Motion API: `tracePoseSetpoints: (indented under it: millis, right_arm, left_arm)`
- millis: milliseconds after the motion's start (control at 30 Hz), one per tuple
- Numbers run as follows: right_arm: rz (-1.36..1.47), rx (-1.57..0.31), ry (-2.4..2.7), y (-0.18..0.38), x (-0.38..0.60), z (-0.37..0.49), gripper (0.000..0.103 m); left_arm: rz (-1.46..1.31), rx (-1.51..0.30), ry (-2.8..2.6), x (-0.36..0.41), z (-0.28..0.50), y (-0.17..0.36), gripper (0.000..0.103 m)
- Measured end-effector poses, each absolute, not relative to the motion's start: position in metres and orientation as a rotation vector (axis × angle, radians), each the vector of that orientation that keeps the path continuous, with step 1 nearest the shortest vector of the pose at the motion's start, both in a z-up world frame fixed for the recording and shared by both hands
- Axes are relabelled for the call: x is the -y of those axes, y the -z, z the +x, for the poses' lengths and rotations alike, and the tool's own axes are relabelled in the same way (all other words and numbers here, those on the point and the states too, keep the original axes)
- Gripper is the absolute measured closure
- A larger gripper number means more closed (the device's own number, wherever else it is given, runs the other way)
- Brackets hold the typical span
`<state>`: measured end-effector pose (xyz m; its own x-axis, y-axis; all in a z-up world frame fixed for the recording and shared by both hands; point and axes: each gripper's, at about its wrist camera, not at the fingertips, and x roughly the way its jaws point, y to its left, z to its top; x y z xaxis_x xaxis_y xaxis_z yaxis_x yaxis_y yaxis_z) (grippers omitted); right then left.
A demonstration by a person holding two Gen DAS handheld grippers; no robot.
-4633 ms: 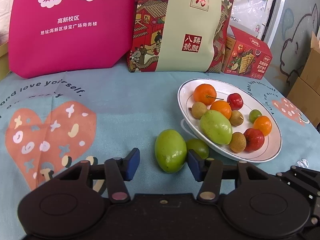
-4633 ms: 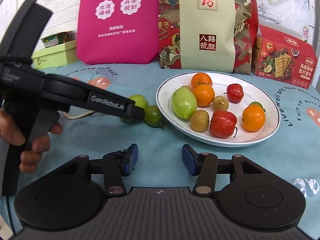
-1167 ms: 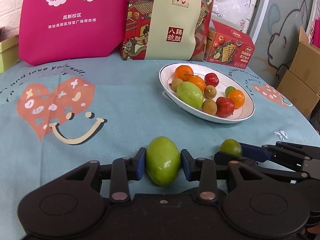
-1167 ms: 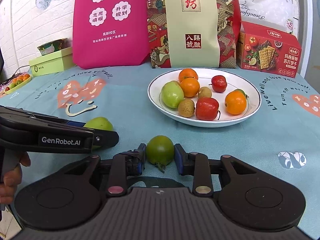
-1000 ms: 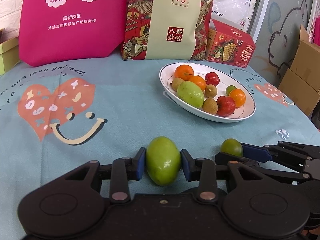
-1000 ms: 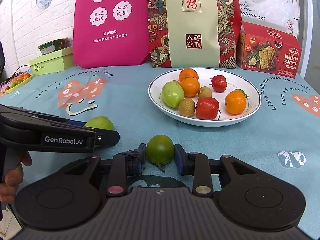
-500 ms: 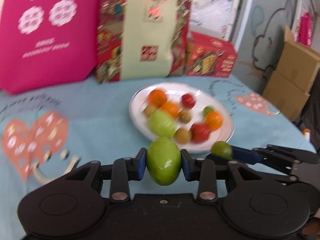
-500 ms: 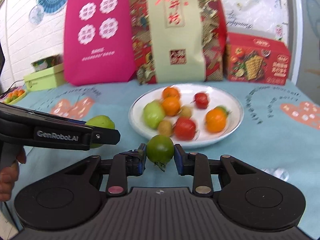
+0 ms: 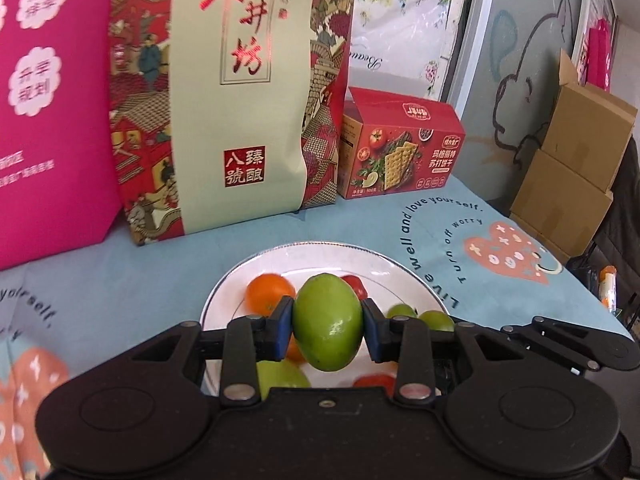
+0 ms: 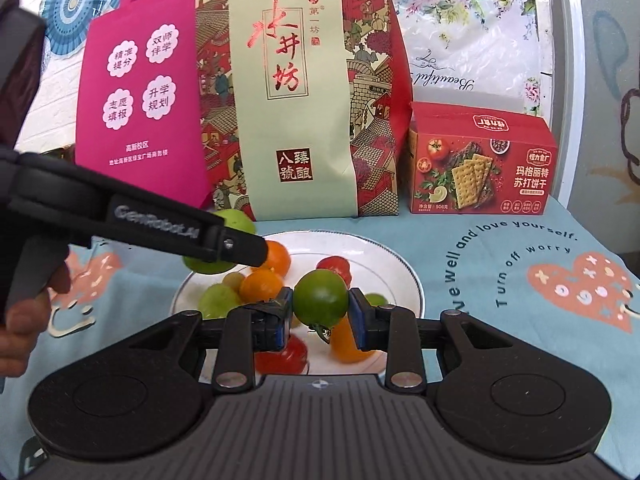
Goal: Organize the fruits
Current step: 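Carry the mango and green tomato over the white plate with both tools, then open both tools to release the mango and tomato onto the plate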
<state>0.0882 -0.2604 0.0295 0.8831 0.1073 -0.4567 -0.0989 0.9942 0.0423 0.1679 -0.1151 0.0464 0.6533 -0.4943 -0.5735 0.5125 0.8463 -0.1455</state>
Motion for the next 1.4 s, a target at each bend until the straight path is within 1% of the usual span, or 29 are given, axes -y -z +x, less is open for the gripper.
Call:
tracePoseSetpoints:
  millis: [467,967,1133,1200,1233,1267,1300,1367,1400]
  right_arm:
    - [0.004,-0.514,-0.130,-0.014,0.264,0.120,0.051]
    - [-0.002,-0.525,-0.135,-0.009,0.264,0.128,0.051]
    - [-0.007,-0.521,-0.132,-0.009,0.265,0.128,0.050]
    - [-0.014,-0.515,-0.134,-0.010,0.265,0.127,0.040]
    - [-0.018,-0.510,-0.133,-0.010,0.265,0.126,0.037]
    - [-0.021,-0.506,-0.131,-0.011,0.265,0.125,0.027]
    - [-0.023,-0.499,-0.128,-0.011,0.264,0.124,0.011]
    - [-0.028,-0.481,-0.124,-0.013,0.264,0.120,0.001]
    - [-0.030,-0.479,-0.125,-0.013,0.264,0.119,0.000]
  left_arm:
    - [0.039,-0.701,0.585,0.136,0.212,-0.021,0.000]
    - [0.066,-0.687,0.609,0.145,0.214,-0.016,0.000]
    - [0.078,-0.656,0.598,0.144,0.212,-0.018,0.000]
    - [0.058,-0.650,0.603,0.140,0.211,-0.020,0.000]
    - [0.047,-0.646,0.600,0.138,0.211,-0.021,0.000]
    - [0.032,-0.642,0.600,0.136,0.210,-0.022,0.000]
    - [0.020,-0.641,0.596,0.134,0.210,-0.023,0.000]
    - [-0.003,-0.629,0.577,0.130,0.208,-0.025,0.000]
    - [-0.008,-0.621,0.565,0.129,0.207,-0.026,0.000]
